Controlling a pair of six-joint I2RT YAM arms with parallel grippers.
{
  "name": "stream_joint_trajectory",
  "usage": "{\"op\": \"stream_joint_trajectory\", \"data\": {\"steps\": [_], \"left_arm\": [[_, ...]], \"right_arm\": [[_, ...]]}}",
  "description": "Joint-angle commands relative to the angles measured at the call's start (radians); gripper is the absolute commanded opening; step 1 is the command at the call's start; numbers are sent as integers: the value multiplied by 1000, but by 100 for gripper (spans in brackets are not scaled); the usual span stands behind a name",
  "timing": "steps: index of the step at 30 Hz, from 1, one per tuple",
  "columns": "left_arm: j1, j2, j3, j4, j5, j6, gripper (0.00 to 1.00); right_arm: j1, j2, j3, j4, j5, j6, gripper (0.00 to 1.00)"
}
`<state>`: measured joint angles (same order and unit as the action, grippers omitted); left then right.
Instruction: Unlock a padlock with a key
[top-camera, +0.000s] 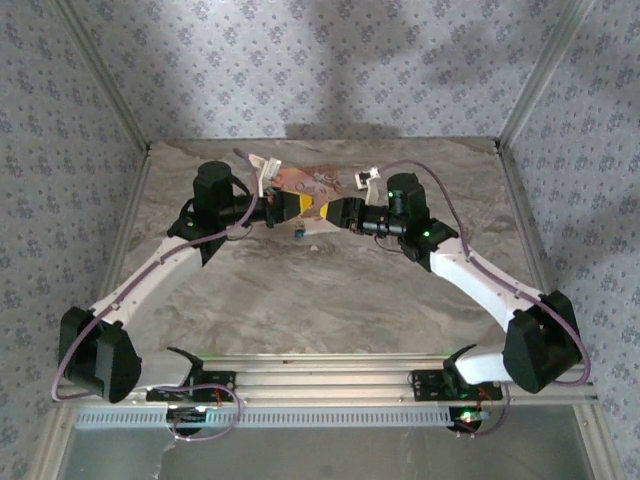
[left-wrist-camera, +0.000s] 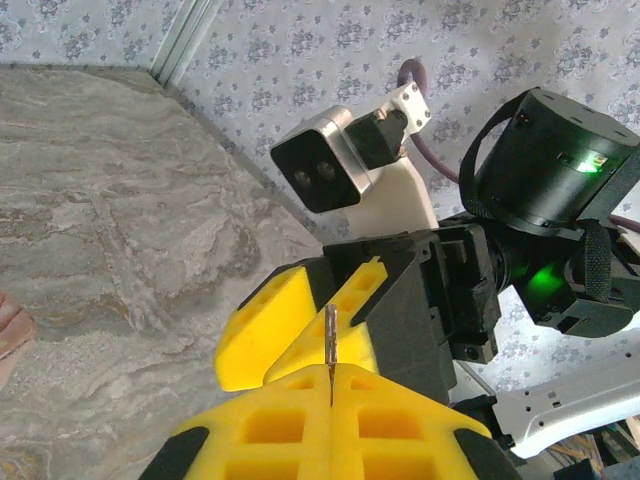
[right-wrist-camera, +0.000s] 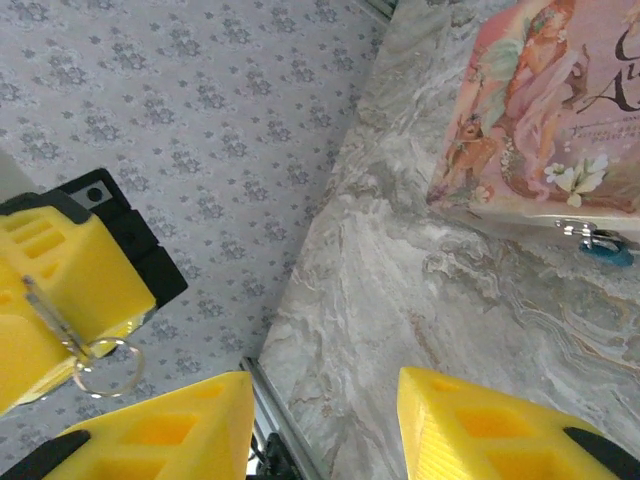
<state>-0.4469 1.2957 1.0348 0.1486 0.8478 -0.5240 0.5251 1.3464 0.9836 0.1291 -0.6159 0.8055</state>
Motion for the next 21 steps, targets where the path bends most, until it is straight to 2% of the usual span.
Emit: {"op": "stream_joint_trajectory", "data": {"steps": [1, 14, 21], "left_arm": [[4, -36, -5, 22, 3, 2, 0], [4, -42, -7, 12, 28, 1, 0], [6, -49, -12, 12, 30, 2, 0]], "right_arm": [[4, -35, 42, 74, -4, 28, 43], [31, -18, 106, 148, -33, 53, 42], [39, -5, 112, 153, -39, 56, 22]]}}
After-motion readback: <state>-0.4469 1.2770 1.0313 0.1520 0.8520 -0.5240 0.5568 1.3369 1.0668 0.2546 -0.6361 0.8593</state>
